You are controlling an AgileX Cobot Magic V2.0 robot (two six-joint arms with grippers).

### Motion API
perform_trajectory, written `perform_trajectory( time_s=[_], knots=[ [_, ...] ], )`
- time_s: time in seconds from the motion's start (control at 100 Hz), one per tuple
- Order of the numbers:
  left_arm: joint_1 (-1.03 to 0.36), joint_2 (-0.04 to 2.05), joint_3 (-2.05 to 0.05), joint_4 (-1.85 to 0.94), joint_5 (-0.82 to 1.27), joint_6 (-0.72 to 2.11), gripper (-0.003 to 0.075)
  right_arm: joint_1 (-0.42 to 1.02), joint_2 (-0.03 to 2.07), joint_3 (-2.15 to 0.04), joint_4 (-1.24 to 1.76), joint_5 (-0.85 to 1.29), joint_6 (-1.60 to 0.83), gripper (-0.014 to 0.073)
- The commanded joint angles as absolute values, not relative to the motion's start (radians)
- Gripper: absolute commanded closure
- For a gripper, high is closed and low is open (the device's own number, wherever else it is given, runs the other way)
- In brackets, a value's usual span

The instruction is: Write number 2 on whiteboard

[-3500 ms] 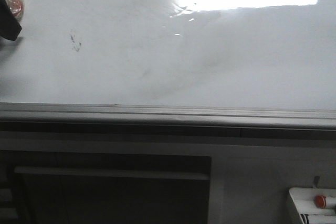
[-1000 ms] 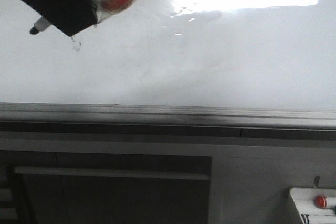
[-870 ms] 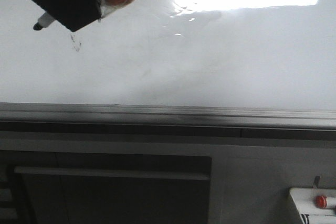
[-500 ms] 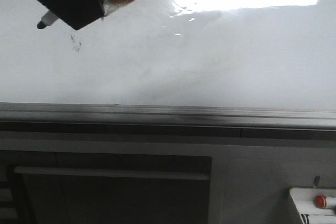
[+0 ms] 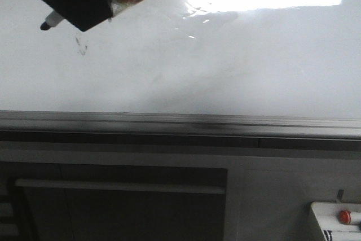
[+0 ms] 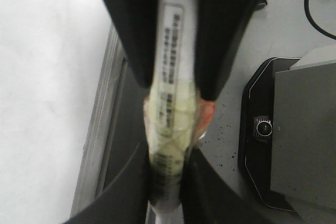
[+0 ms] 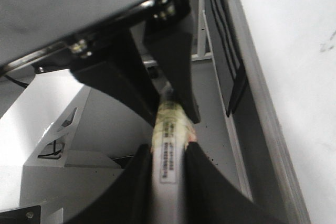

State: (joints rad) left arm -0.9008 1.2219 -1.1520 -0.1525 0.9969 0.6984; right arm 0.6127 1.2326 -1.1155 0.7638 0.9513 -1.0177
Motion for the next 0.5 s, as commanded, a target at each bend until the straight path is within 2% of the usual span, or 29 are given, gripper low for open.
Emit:
perform_trajectory(
  time_s=[0.0,0.11,0.3,0.35,0.42,0.49],
  knots=[
    [-0.909,1.202,-1.187,-0.17,0.95,0.702,0.0738,0.613,1.214,-1.15,0.811,0.924,-1.031,0.0584],
    [-0.909,1.202,-1.187,-0.17,0.949,0.702,0.0688,0.613,1.214,-1.15,0.81,0.932,-1.031,0.0596],
    [-0.905,1.197,-1.187,-0.166,0.914,0.672,0.0389,0.613,1.212,-1.15,0.784,0.932,-1.029,0.0596],
    [-0.896,1.186,-1.187,-0.164,0.898,0.652,0.0335,0.613,1.204,-1.15,0.751,0.923,-1.013,0.0596],
    [-0.877,1.163,-1.187,-0.164,0.882,0.623,0.0297,0.613,1.178,-1.15,0.7,0.9,-0.966,0.0596],
    [-0.846,1.128,-1.187,-0.164,0.88,0.603,0.0297,0.613,1.139,-1.15,0.634,0.87,-0.903,0.0596]
  ],
)
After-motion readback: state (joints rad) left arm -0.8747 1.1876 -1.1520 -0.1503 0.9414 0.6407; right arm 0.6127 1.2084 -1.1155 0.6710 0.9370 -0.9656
